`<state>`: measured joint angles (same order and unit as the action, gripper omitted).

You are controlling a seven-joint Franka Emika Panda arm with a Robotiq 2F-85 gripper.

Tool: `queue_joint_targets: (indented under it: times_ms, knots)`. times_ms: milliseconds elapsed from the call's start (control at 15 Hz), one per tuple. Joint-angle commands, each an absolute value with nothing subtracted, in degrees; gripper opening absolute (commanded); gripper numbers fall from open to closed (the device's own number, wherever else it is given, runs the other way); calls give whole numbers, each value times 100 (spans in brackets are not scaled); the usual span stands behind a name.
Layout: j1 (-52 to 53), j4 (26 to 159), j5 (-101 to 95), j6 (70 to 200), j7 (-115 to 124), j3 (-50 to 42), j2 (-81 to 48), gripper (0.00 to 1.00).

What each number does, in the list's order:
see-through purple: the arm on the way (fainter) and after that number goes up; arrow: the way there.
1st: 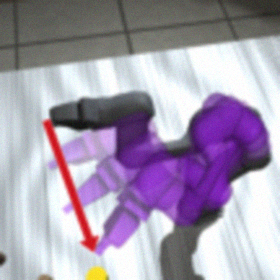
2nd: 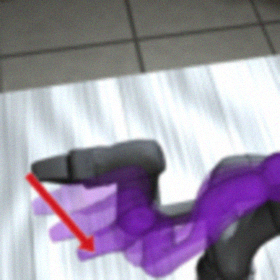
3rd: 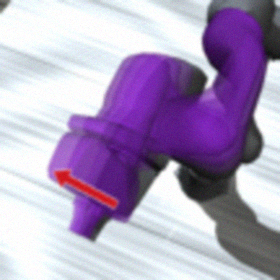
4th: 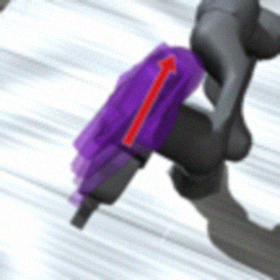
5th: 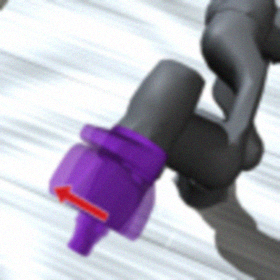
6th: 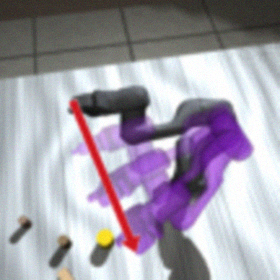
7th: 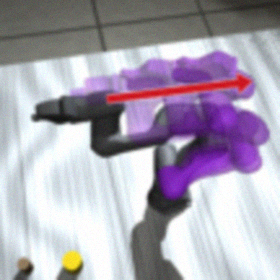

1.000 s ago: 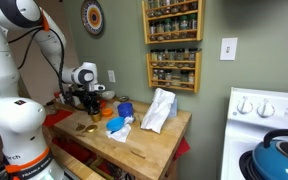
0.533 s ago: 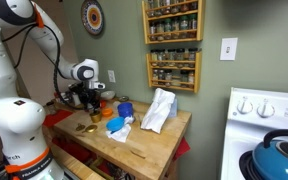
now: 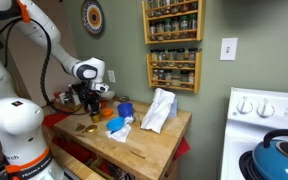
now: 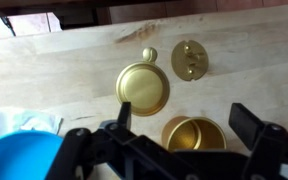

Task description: Pick up the laying gold cup and position it upright on the counter top, pick up the gold lid on the right and use it to cover the gold cup

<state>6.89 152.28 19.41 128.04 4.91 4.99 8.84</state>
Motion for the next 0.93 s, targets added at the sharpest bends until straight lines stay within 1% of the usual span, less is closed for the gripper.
queue_joint_targets:
  times_ms: [0,200,267,533,867]
  knots:
    - [695,15698,2362,13098,336,458,968,100]
    - [724,15987,2488,13673,362,510,930,100]
    - [719,15714,2471,13785,380,508,654,100]
    - [819,15751,2562,14481,386,604,448,100]
    - [754,15744,2548,14319,119,538,382,100]
